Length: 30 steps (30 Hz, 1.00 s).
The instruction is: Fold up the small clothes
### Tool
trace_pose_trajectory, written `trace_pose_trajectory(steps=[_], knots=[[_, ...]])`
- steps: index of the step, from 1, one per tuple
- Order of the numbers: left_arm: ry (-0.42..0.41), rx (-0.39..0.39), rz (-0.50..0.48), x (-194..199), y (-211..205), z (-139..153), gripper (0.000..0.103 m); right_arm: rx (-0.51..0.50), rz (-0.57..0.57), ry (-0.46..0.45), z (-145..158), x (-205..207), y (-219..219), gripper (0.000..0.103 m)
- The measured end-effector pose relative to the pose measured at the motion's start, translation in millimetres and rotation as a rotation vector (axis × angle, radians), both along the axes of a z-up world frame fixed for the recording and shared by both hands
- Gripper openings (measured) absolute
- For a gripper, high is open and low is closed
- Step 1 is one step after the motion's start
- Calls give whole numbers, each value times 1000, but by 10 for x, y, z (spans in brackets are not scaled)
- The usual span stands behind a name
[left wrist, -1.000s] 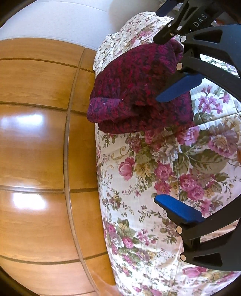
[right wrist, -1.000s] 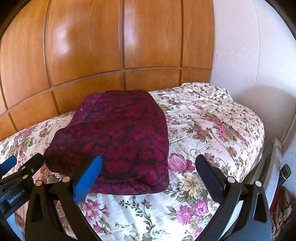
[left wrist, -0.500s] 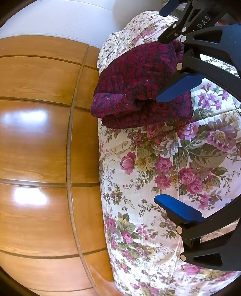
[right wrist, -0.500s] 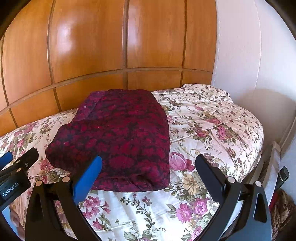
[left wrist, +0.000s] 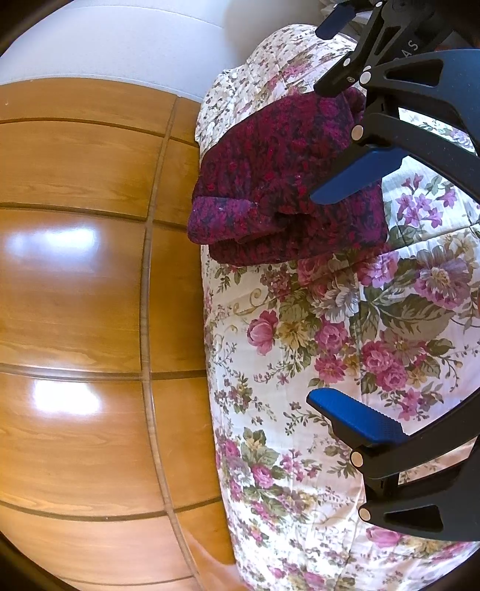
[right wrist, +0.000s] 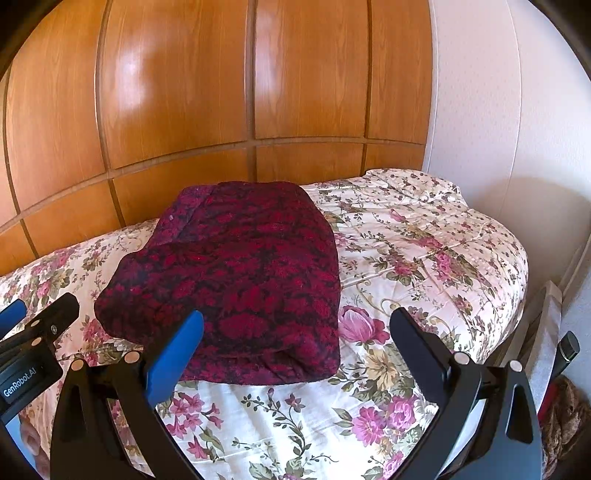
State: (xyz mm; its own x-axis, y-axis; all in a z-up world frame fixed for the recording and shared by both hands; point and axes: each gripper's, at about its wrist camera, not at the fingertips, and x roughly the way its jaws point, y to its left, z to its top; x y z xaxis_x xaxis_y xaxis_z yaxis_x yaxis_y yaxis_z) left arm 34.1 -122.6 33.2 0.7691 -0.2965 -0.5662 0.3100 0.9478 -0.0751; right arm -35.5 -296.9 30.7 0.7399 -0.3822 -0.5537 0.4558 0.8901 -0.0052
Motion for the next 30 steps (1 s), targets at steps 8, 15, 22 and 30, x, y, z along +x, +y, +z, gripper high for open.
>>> trace_pose_trajectory(steps=[8, 15, 22, 30], knots=[[-4, 4, 8, -7, -22, 19, 99, 11, -2, 5, -14, 14, -36, 101], [8, 0, 13, 17, -9, 5, 99, 20, -9, 14, -58, 18, -56, 101], [3, 2, 20, 45, -5, -24, 99, 26, -6, 16, -84, 25, -65, 101], [56, -13, 31, 103, 30, -110, 99, 44, -11, -13, -45, -3, -149, 101]])
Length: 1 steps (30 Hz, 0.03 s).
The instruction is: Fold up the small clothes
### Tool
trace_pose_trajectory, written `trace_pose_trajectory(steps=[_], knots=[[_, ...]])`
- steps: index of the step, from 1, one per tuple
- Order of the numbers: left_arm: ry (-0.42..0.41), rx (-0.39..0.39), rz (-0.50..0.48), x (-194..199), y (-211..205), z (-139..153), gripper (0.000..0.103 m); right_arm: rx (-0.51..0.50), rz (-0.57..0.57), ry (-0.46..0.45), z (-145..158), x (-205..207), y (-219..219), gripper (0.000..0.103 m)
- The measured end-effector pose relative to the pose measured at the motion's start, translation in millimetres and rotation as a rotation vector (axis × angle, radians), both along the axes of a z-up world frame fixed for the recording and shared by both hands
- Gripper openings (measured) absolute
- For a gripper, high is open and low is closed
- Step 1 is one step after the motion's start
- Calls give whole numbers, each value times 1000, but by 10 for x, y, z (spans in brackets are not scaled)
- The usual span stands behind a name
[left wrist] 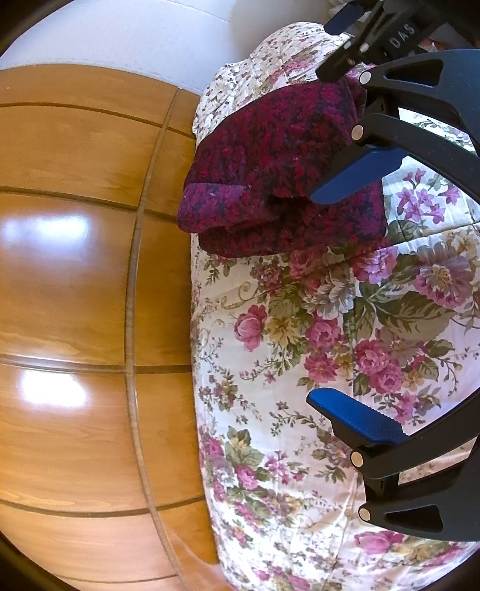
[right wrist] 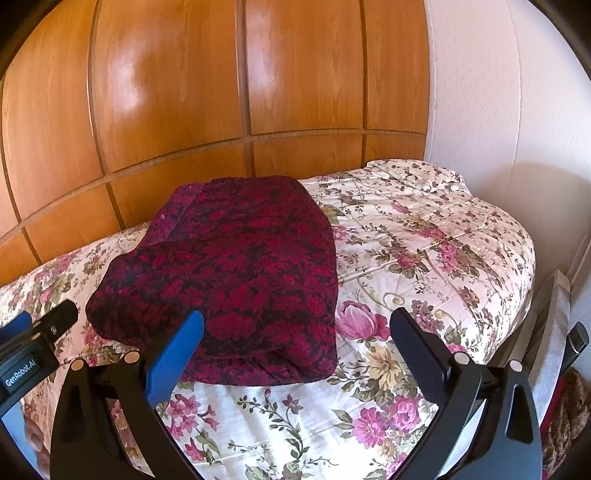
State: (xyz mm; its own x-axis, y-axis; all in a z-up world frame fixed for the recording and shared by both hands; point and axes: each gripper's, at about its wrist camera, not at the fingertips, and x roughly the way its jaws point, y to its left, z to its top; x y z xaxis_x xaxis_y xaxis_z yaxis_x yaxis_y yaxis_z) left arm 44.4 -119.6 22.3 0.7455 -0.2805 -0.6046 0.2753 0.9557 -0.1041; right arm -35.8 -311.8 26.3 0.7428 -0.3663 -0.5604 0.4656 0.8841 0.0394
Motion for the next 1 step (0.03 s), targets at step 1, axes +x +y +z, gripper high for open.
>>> trace_pose_trajectory(steps=[1], knots=[[2, 1, 1, 4, 2, -9, 99, -2, -3, -3, 11, -2, -40, 101]])
